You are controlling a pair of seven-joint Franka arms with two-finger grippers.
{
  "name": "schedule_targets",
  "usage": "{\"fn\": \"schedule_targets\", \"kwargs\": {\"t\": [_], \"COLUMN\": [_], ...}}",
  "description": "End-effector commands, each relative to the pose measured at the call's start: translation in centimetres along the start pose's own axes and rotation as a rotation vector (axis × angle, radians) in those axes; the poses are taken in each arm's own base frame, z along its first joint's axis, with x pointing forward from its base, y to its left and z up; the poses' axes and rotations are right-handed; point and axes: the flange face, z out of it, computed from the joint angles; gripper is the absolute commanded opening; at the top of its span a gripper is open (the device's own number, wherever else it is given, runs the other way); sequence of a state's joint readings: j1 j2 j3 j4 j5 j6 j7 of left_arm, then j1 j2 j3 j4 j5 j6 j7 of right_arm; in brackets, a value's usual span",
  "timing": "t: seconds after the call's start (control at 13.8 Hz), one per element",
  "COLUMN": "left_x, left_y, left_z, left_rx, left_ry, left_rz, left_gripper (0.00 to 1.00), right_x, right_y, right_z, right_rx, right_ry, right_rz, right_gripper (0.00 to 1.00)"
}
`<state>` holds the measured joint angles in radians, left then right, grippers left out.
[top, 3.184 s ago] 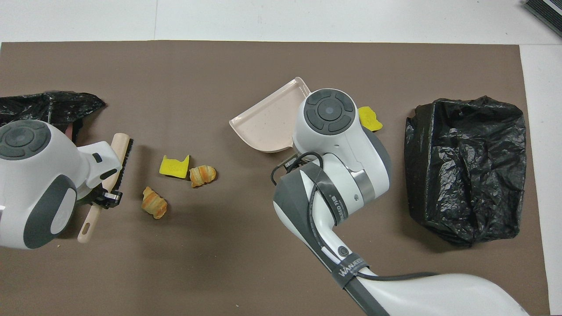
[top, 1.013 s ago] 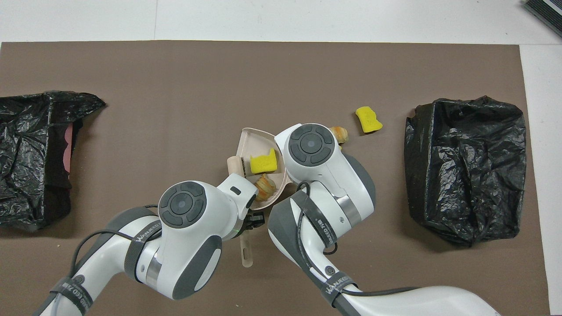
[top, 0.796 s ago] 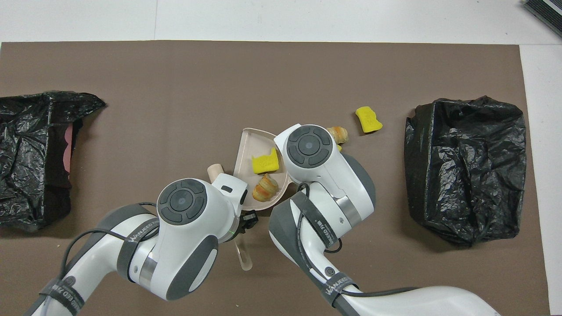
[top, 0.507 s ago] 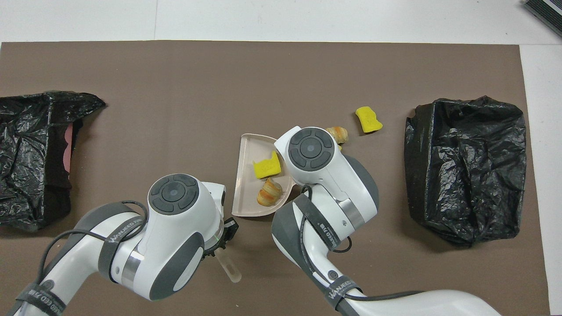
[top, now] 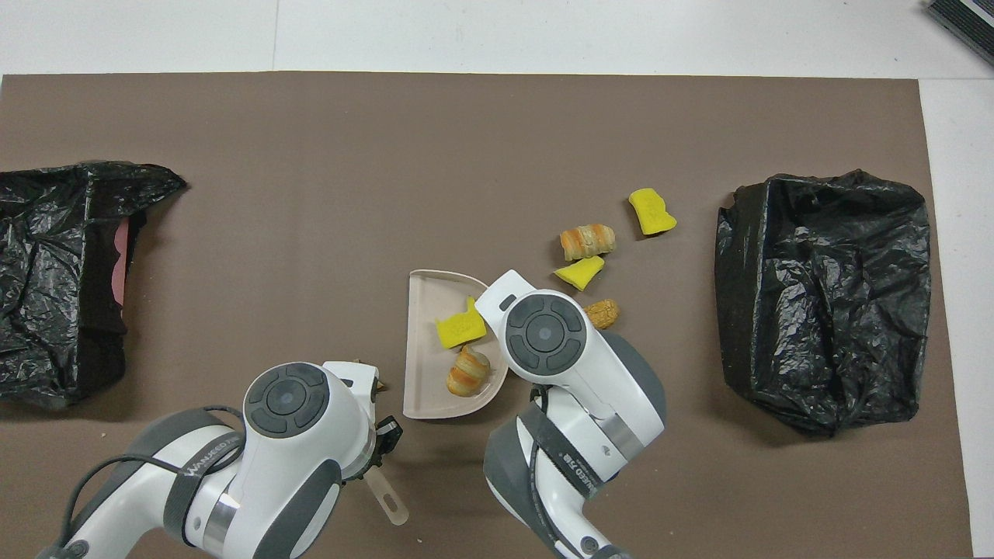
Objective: Sweep and dump trash in bin
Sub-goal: 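Sweep rolls and sponges with the left brush into the right dustpan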
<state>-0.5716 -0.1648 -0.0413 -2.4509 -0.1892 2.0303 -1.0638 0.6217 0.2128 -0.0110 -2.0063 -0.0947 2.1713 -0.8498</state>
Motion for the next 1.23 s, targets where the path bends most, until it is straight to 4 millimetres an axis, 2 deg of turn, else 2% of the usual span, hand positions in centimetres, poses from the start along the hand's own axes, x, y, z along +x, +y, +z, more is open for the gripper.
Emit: {"fn": "schedule_targets", "kwargs": {"t": [0.0,0.14,0.36,0.51,0.65,0.87,0.94,1.01,1.16], "left_x": [0.5,0.4,-0.9,-2.0,-3.2,-1.4,0.4,1.8,3.8], "left_y": [1.2,2.1,3.2,4.6,5.9,5.8,5.4,4.6,3.4], "left_z": [0.6,0.2,0.0,-0.7,-1.9,-2.4,-2.8,-3.6,-5.0], "left_rx": [-0.053,-0.062,-0.092,-0.105,-0.107,-0.093,-0.082,-0.074,-0.049], "left_ry": [0.038,0.039,0.052,0.060,0.055,0.052,0.066,0.077,0.083], "left_rz": [0.139,0.335,0.672,0.747,0.714,0.666,0.632,0.597,0.562], "left_gripper": [0.00,0.00,0.00,0.00,0.00,0.00,0.00,0.00,0.00], "right_x": [-1.5,-1.8,-1.8,-1.8,-1.8,-1.9,-2.2,-2.8,-5.3], "right_y": [-0.4,-0.3,-0.3,-0.3,-0.5,-0.4,-0.2,0.2,0.9], "right_z": [0.3,0.4,0.3,0.3,0.3,0.2,-0.2,-1.3,-2.2], "right_rx": [-0.005,0.001,0.001,0.002,0.008,0.006,0.002,-0.008,0.018], "right_ry": [-0.007,-0.012,-0.012,-0.013,-0.019,-0.018,-0.014,-0.004,-0.026], "right_rz": [0.000,0.007,0.008,0.015,0.028,0.052,0.074,0.086,0.109], "right_gripper": [0.00,0.00,0.00,0.00,0.00,0.00,0.00,0.00,0.00]}}
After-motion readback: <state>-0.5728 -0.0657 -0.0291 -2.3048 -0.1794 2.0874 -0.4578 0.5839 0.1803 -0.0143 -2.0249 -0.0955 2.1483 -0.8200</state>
